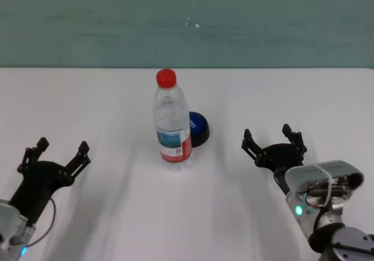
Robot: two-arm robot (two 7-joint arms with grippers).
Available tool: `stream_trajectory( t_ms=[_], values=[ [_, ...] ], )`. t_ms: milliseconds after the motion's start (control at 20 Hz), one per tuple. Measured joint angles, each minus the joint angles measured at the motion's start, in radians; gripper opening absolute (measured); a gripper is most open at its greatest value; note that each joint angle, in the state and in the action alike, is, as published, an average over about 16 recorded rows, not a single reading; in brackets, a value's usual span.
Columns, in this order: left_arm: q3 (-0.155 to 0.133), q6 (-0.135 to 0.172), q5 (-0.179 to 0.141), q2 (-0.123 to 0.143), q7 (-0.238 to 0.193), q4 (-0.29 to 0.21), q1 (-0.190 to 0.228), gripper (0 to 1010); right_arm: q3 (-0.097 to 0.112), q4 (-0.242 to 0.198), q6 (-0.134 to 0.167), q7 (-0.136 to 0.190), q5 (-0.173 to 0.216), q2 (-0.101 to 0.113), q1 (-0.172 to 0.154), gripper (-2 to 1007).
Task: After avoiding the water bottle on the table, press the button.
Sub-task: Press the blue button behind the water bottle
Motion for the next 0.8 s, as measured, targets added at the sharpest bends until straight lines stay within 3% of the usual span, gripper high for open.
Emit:
stream_trajectory(
  t_ms=[450,800],
  values=[
    [-0.04,-0.024,-0.023,0.037,-0.045,-0.035,0.073,1000,0.0,0.0,0.0,0.0,0.0,0.0,0.0,1004],
    [-0.059,-0.035,-0.022,0.064,-0.063,0.0,0.064,1000,0.0,0.0,0.0,0.0,0.0,0.0,0.0,1004]
  ],
)
